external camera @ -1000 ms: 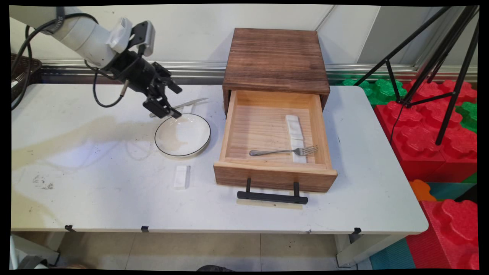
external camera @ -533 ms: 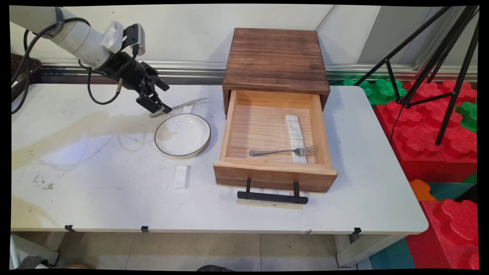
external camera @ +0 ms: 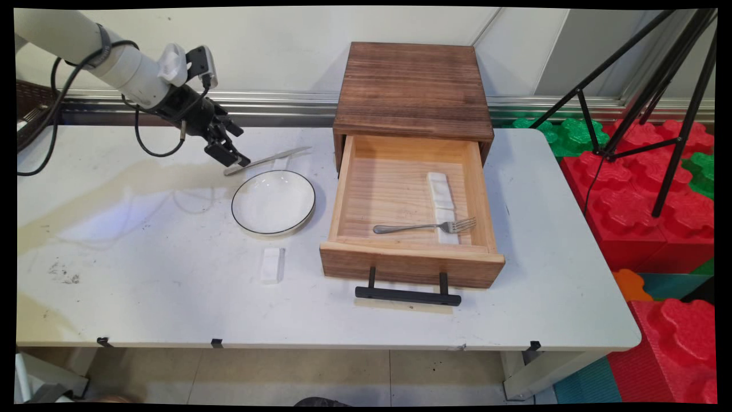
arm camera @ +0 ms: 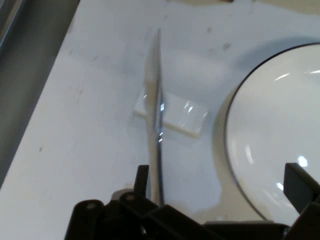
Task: Pick up the knife from the left of the white plate
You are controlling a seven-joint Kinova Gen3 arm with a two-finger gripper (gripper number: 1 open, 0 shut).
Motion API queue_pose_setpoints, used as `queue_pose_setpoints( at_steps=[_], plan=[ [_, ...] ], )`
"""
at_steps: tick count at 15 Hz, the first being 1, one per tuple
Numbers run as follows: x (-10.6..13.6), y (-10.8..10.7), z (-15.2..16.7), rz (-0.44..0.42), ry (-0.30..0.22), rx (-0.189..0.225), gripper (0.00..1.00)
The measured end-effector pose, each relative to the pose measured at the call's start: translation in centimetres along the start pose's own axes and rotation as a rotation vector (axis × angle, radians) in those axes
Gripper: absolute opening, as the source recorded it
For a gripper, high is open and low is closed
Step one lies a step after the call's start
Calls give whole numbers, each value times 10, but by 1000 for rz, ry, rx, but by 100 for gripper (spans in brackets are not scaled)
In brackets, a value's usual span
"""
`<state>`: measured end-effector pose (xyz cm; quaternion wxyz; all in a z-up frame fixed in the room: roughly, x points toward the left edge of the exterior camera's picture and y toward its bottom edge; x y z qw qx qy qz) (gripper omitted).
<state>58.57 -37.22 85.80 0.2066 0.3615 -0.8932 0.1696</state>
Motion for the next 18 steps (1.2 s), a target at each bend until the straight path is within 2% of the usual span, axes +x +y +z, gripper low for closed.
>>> queue_pose_setpoints(
  at_steps=[9,18],
  plan=[
    [-22,-25,35,-48,-58,20,100],
    [-29,-43,66,-75,-83,20,100]
  ],
)
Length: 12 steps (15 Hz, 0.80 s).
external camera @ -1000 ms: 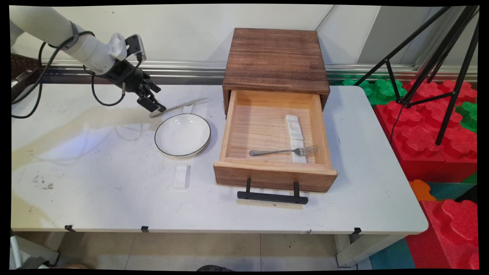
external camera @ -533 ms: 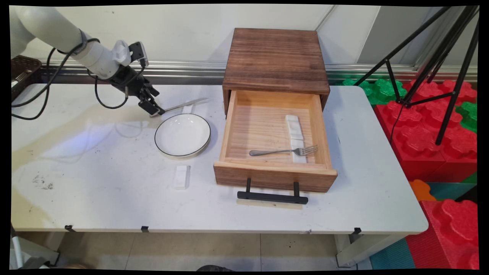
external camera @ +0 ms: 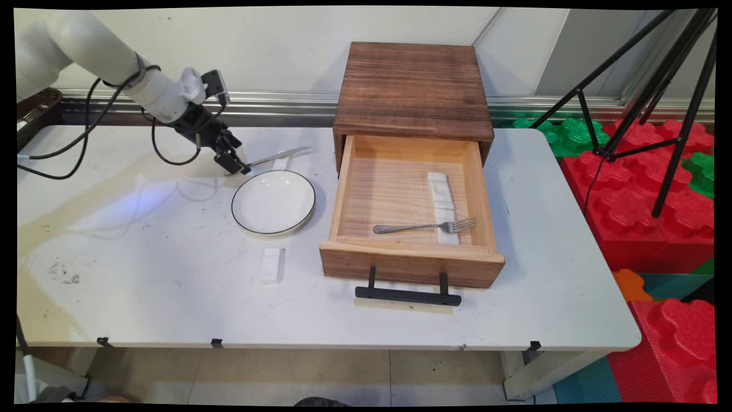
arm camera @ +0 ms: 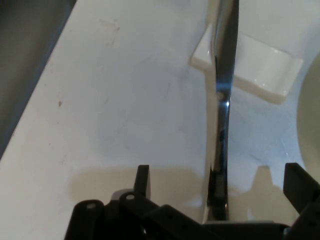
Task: Pick up the knife from the left of the white plate
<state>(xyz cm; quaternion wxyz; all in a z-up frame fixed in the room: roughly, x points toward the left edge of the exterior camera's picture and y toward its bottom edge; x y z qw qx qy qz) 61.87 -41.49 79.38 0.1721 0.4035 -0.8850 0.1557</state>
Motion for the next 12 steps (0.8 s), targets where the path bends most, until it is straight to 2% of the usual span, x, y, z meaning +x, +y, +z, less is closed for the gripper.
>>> queue_pose_setpoints(
  at_steps=[12],
  plan=[
    [9,-9,20,27,42,-51,100]
  ],
)
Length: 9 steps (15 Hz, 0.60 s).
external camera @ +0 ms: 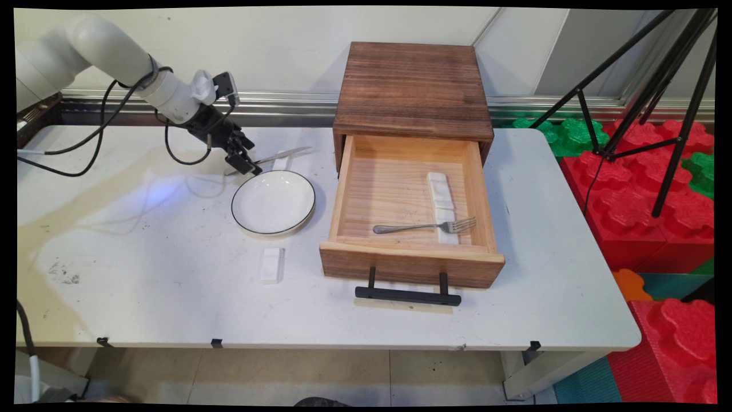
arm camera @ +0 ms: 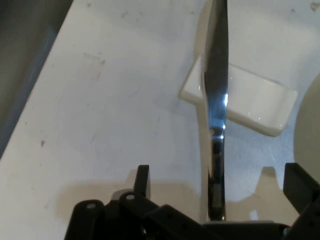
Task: Pick up the knife from the left of the white plate
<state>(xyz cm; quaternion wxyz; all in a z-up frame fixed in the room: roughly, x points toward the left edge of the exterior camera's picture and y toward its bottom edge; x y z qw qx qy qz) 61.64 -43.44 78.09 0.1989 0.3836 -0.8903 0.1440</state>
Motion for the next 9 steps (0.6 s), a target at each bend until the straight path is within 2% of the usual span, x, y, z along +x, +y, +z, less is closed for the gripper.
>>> queue_pose_setpoints(
  at_steps=[4,5,9],
  plan=[
    [0,-3,3,9,1,-6,100],
    [-1,-3,3,11,1,-7,0],
    [0,-5,6,24,0,-15,0]
  ],
)
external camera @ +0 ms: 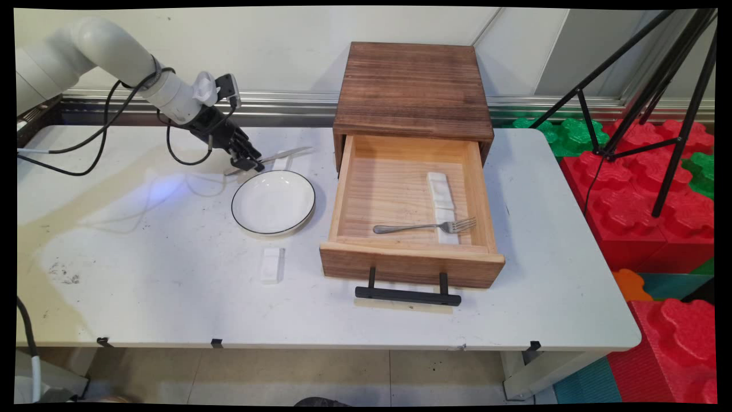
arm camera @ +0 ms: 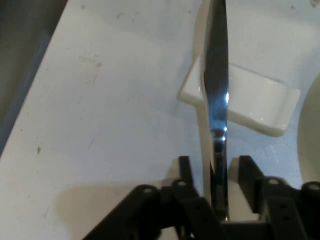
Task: Pick up the knife from the left of the white plate, then place the picked object into the drawer
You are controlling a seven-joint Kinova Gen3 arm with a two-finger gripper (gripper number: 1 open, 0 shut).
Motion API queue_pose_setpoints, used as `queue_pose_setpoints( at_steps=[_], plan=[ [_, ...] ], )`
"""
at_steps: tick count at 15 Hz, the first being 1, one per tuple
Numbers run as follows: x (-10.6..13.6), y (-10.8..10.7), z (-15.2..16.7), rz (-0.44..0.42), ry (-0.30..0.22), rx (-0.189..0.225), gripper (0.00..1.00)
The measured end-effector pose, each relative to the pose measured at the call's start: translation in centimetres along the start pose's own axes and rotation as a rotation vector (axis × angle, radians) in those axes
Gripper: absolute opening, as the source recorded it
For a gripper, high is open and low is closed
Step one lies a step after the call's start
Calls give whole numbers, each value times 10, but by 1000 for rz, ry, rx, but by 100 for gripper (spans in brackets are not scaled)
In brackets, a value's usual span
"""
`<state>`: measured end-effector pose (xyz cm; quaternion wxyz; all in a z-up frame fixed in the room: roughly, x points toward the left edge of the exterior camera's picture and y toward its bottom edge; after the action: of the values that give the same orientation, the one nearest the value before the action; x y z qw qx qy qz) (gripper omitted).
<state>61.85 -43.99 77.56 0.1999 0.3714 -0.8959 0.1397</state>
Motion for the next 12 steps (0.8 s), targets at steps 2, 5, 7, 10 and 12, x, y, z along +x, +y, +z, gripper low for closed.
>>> queue_pose_setpoints(
  at_steps=[2,5,7,10,12],
  plan=[
    [0,0,2,5,0,-5,0],
    [0,-1,3,11,-1,-11,0],
    [0,-1,3,12,0,-12,0],
    [1,-2,1,13,4,-13,0],
    [3,-1,-1,17,6,-14,0]
  ],
)
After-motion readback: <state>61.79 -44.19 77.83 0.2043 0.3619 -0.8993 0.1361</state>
